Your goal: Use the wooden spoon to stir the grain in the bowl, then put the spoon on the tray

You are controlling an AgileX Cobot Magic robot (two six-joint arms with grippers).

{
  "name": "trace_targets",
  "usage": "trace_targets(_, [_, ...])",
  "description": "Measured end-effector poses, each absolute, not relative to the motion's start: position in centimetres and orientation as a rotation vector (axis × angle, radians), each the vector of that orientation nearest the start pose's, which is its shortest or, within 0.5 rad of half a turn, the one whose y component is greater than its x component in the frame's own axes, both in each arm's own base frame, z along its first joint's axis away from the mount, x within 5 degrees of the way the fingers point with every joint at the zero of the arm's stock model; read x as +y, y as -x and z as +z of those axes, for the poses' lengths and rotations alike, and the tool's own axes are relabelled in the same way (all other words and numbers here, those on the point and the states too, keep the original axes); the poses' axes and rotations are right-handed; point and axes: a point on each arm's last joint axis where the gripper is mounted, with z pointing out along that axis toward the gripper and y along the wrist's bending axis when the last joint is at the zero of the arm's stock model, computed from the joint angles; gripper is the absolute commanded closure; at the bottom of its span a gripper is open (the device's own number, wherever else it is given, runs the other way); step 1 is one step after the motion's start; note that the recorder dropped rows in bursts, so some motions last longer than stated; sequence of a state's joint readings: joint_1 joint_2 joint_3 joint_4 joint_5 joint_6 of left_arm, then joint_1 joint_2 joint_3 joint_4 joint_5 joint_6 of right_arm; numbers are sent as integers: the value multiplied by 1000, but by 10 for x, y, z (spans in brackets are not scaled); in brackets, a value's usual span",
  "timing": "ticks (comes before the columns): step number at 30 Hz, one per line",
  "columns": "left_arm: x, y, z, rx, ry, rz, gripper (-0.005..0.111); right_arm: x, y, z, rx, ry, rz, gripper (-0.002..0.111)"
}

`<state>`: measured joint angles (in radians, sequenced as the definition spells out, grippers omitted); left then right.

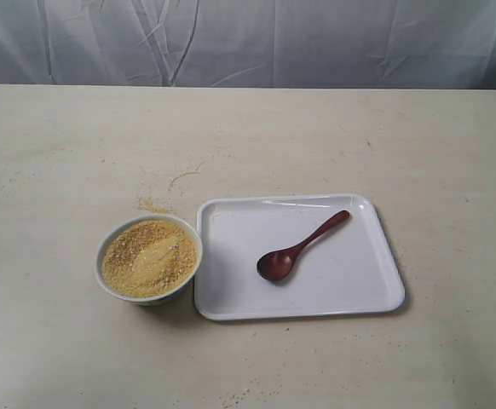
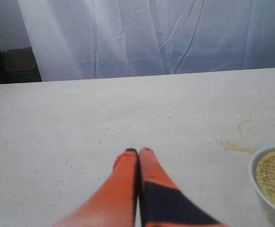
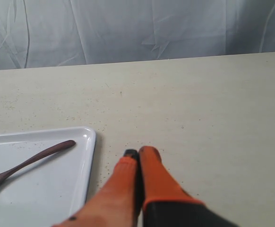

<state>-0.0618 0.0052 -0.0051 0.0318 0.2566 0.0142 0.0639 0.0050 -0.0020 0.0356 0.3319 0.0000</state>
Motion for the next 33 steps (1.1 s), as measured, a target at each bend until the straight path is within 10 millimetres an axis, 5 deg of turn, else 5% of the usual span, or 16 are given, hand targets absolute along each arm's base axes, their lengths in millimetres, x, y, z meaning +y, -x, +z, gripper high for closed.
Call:
trace_targets(24, [-3,-55,192,1736,-92,2,107,5,-54,184,1819,36,80,107])
trace_targets(33, [-3,-55,192,1736,-92,2,107,-3,-54,184,1816,-88,-17,107])
